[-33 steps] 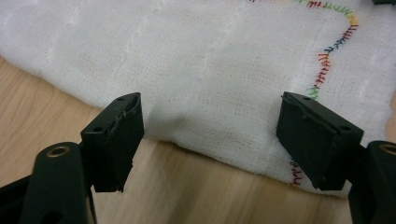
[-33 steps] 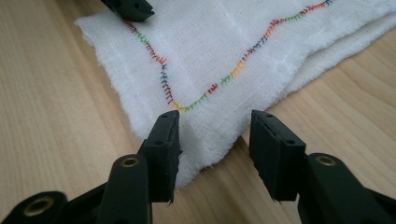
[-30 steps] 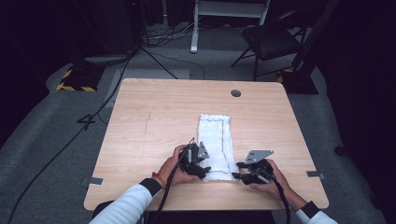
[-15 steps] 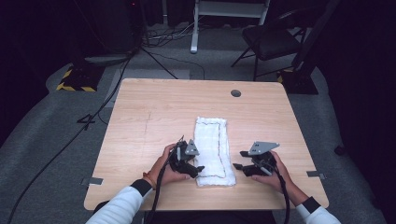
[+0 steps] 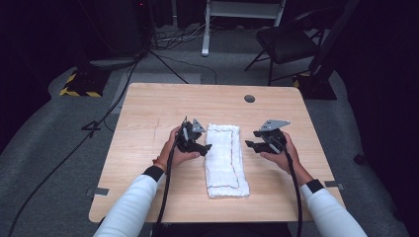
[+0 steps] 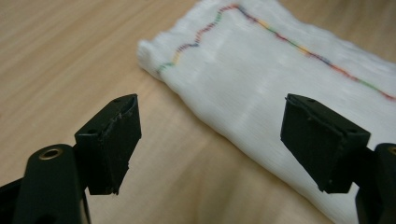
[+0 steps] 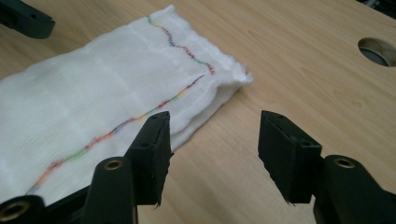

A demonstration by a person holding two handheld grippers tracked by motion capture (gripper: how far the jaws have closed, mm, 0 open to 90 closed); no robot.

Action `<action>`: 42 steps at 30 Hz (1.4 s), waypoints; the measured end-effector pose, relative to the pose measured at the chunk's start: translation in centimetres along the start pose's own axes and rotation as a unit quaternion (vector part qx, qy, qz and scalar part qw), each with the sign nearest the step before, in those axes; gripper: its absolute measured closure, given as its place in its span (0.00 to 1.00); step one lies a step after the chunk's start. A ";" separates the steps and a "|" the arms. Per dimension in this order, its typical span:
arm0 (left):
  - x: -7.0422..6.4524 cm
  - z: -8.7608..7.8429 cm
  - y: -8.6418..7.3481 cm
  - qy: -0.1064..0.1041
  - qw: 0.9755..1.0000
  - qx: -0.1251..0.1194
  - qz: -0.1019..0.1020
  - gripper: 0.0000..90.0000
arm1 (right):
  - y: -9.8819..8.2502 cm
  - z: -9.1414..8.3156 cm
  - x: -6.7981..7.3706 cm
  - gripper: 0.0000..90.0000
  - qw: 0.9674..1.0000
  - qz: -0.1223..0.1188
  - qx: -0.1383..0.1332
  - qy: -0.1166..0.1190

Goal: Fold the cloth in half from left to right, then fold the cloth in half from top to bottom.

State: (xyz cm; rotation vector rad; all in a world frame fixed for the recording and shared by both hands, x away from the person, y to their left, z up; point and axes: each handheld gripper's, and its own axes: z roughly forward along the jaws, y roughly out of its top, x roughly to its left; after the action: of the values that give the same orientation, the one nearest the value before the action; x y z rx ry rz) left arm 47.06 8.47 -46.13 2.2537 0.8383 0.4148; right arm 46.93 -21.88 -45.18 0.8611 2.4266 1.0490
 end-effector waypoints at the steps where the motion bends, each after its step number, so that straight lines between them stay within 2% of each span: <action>1: 0.4 0.4 0.4 0.002 1.000 0.003 -0.007 0.24 | 0.2 0.4 -0.2 0.50 1.000 0.002 0.003 -0.004; 3: 1.2 1.3 1.1 0.011 1.000 0.006 -0.012 0.24 | 0.7 1.3 -0.6 0.50 1.000 0.009 0.006 -0.005; 5: 1.8 2.2 1.7 0.010 1.000 0.005 -0.026 0.25 | 1.2 2.1 -0.8 0.51 1.000 0.007 0.011 -0.009; 7: 2.3 3.5 2.3 0.014 0.999 0.015 -0.027 0.25 | 1.7 2.9 -1.1 0.51 1.000 0.015 0.009 -0.009; 9: 2.5 4.5 2.7 0.022 0.999 0.024 -0.026 0.25 | 2.3 3.9 -1.3 0.52 1.000 0.017 0.017 -0.013; 11: 2.7 5.3 3.0 0.024 0.999 0.027 -0.034 0.25 | 2.7 4.6 -1.3 0.52 1.000 0.014 0.021 -0.016; 15: 2.9 6.7 3.2 0.022 0.998 0.039 -0.049 0.24 | 3.1 6.0 -1.5 0.51 0.999 0.023 0.034 -0.018; 16: 2.9 6.9 3.2 0.024 0.998 0.042 -0.047 0.24 | 3.1 6.4 -1.5 0.50 0.999 0.028 0.037 -0.019; 19: 3.2 7.2 3.1 0.019 0.997 0.046 -0.057 0.22 | 3.3 7.2 -1.8 0.50 0.998 0.035 0.039 -0.021; 22: 3.7 7.4 2.7 0.000 0.996 0.040 -0.082 0.21 | 3.3 8.0 -2.1 0.47 0.998 0.042 0.049 -0.018; 26: 3.5 7.5 2.3 0.004 0.997 0.030 -0.077 0.20 | 3.2 8.7 -2.2 0.46 0.997 0.059 0.058 -0.009; 29: 3.5 7.5 1.9 0.002 0.997 0.015 -0.074 0.20 | 3.1 9.0 -2.0 0.48 0.996 0.056 0.067 -0.003; 31: 3.5 7.4 1.9 0.000 0.997 0.014 -0.072 0.20 | 3.0 9.1 -2.3 0.51 0.995 0.074 0.067 0.011; 32: 3.5 7.4 1.9 -0.008 0.998 0.012 -0.064 0.23 | 2.9 9.1 -2.5 0.52 0.994 0.082 0.064 0.017; 33: 3.4 7.2 1.9 -0.023 0.998 0.011 -0.053 0.31 | 2.8 9.1 -2.5 0.53 0.994 0.082 0.063 0.019; 34: 3.2 7.1 2.1 -0.031 0.998 0.014 -0.049 0.41 | 2.8 9.0 -2.5 0.57 0.995 0.079 0.064 0.020; 36: 3.1 7.0 2.3 -0.040 0.998 0.022 -0.041 0.51 | 3.0 9.0 -2.2 0.66 0.994 0.080 0.068 0.026; 40: 3.0 6.9 2.6 -0.056 0.997 0.028 -0.043 0.69 | 3.2 9.0 -2.0 0.74 0.994 0.074 0.072 0.030; 42: 2.9 7.0 2.8 -0.060 0.997 0.033 -0.042 0.75 | 3.2 9.0 -1.8 0.81 0.994 0.074 0.073 0.031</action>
State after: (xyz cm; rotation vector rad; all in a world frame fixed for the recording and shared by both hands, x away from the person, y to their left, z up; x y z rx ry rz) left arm 53.96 5.45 -48.99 2.2694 0.8925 0.2141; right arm 54.34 -16.60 -48.54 1.0858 2.5482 0.9717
